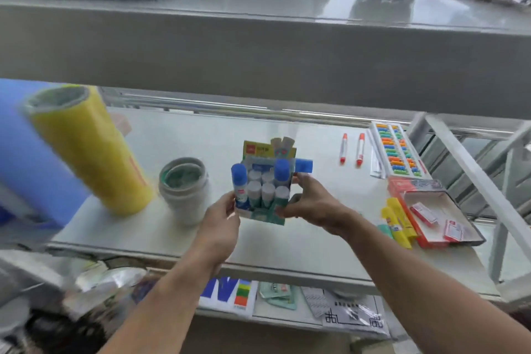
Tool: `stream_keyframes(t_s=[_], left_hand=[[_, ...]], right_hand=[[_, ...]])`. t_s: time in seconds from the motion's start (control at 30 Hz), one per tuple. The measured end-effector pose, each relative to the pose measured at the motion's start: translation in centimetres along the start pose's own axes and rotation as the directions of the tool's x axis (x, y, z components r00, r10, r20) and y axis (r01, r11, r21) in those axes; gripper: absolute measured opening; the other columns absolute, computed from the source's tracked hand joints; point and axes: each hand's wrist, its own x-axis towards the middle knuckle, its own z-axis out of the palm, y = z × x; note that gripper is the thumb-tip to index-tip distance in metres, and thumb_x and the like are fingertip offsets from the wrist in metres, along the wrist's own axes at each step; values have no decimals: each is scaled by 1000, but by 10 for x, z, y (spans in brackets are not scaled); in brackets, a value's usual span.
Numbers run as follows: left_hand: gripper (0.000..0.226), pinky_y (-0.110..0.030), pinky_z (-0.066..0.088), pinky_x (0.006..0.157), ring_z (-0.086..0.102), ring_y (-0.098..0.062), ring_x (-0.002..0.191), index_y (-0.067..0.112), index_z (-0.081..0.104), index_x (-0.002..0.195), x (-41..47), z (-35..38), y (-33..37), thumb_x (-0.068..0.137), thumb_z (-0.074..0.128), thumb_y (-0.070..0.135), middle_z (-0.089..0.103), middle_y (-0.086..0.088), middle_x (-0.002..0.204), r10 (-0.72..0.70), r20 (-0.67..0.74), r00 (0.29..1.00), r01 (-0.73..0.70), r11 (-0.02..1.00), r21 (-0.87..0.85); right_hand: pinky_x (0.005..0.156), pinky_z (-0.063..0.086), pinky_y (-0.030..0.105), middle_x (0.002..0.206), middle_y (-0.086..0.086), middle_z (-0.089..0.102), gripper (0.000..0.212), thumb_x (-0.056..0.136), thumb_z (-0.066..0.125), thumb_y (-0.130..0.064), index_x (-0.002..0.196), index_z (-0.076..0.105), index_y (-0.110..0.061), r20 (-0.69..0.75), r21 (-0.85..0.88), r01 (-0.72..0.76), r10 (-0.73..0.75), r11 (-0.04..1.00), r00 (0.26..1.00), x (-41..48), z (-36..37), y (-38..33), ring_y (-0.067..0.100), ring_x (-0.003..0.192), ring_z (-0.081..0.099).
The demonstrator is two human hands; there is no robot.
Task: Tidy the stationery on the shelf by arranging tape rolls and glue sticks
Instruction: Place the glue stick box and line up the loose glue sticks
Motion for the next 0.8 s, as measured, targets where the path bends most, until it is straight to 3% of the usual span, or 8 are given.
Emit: stream_keyframes(t_s=[0.07,0.2,0.27,0.33,0.37,0.5,0.67,0.8], left_hand=[[53,-21,45,94,57,1,110,35,57,123,-5,-3,-15,93,40,-5,65,20,112,-17,-4,1000,17,1000,-11],[43,-8,49,70,62,11,95,45,60,109,-9,-6,-32,97,50,6,68,24,108,6,-16,1000,-7,997,-71],[41,-9,47,85,57,12,108,44,56,121,-10,-6,-44,99,48,9,61,29,118,-4,-45,999,2,999,-38],[50,-24,41,106,49,1,126,35,48,138,-11,-6,-54,98,46,7,55,22,132,-2,-56,998,4,1000,25],[57,-26,38,109,48,-1,128,34,47,141,-10,-5,-58,94,46,2,55,20,135,7,-35,999,-6,999,45],[68,-22,35,107,47,1,130,35,45,142,-5,-6,-62,86,43,-4,56,18,136,-8,12,1000,8,999,45],[67,-22,33,111,47,4,130,31,47,144,-4,-13,-66,88,42,-7,57,18,136,-15,47,999,15,1000,4],[67,-13,34,103,49,5,127,31,47,143,-2,-15,-66,88,41,-8,58,20,133,-11,69,998,11,1000,3]], right_hand=[[68,55,22,126,1,59,63,71,80,3,126,56,-15,48,-6,-23,24,1000,999,4,13,7,10,78,70],[65,53,20,130,0,55,68,74,81,-2,132,49,-16,49,16,-56,56,998,997,4,24,18,15,81,68],[63,53,22,130,-6,54,71,77,81,-2,135,45,-19,33,29,-55,54,998,998,1,25,22,18,79,66],[63,53,22,132,-9,52,75,77,82,-3,139,43,-22,10,21,-39,39,999,999,-3,29,27,15,74,66],[63,53,22,135,-8,51,78,77,83,-3,141,42,-23,-5,19,-28,28,999,1000,-4,32,29,13,70,66],[67,56,22,142,-5,47,84,77,82,0,145,38,-23,-49,17,-37,38,999,998,-4,38,32,14,74,68],[71,59,30,150,-2,44,85,79,79,-1,147,37,-29,-50,4,-60,60,998,997,-3,40,31,15,76,69],[73,61,32,154,0,42,86,80,79,-1,148,36,-30,-49,-1,-69,69,998,996,-2,41,28,18,80,69]])
